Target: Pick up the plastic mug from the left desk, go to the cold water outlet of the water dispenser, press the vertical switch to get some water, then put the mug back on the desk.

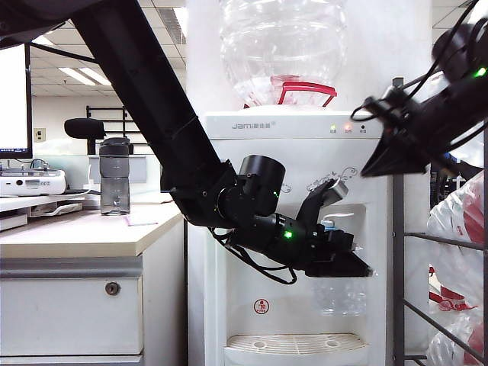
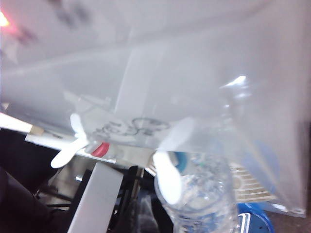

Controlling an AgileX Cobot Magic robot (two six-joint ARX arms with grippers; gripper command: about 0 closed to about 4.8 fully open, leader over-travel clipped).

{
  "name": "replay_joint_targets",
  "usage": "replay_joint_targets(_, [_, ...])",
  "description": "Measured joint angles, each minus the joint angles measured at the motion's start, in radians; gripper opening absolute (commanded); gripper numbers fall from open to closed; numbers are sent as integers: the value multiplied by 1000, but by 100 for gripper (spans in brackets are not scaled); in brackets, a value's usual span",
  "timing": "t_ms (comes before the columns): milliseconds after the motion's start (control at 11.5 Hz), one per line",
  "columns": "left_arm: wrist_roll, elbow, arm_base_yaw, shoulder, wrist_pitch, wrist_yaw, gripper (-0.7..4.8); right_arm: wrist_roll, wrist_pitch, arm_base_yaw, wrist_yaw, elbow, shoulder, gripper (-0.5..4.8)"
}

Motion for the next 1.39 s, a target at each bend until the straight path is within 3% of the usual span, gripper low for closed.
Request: replay_joint_targets(1391, [-26,-2,0,-1,-52,63,-6,-2,-40,-85,-15,-2,-76,-6])
